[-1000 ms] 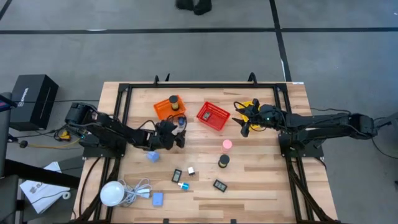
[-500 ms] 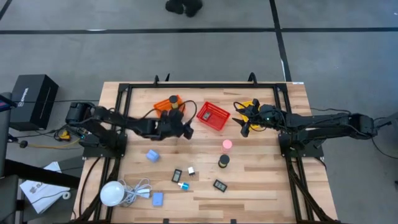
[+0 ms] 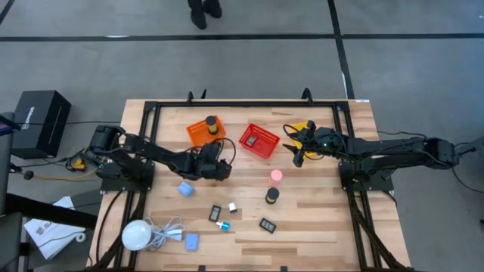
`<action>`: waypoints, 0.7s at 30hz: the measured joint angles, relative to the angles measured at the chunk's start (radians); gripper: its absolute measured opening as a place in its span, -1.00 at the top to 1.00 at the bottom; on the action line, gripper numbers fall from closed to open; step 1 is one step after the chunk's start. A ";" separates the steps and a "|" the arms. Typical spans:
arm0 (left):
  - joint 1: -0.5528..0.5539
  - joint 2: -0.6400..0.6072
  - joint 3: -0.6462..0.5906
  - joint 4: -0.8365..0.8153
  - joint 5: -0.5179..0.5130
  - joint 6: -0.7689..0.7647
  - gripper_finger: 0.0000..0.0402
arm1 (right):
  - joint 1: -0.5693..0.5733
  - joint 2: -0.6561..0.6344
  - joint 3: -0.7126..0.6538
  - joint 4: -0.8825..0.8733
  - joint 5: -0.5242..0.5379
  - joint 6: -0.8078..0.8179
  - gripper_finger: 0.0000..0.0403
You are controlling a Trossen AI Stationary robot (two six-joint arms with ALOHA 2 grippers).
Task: Pick & Place Office items
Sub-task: Put the blue hourglass into the orange bin
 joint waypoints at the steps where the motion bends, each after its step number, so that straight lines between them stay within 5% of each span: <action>1: 0.004 0.006 0.000 -0.005 0.004 -0.015 -0.24 | 0.000 0.000 0.000 0.000 0.000 0.000 -0.06; 21: 0.010 0.014 -0.047 -0.036 0.093 -0.183 -0.24 | 0.000 0.000 0.000 0.000 -0.001 0.000 -0.06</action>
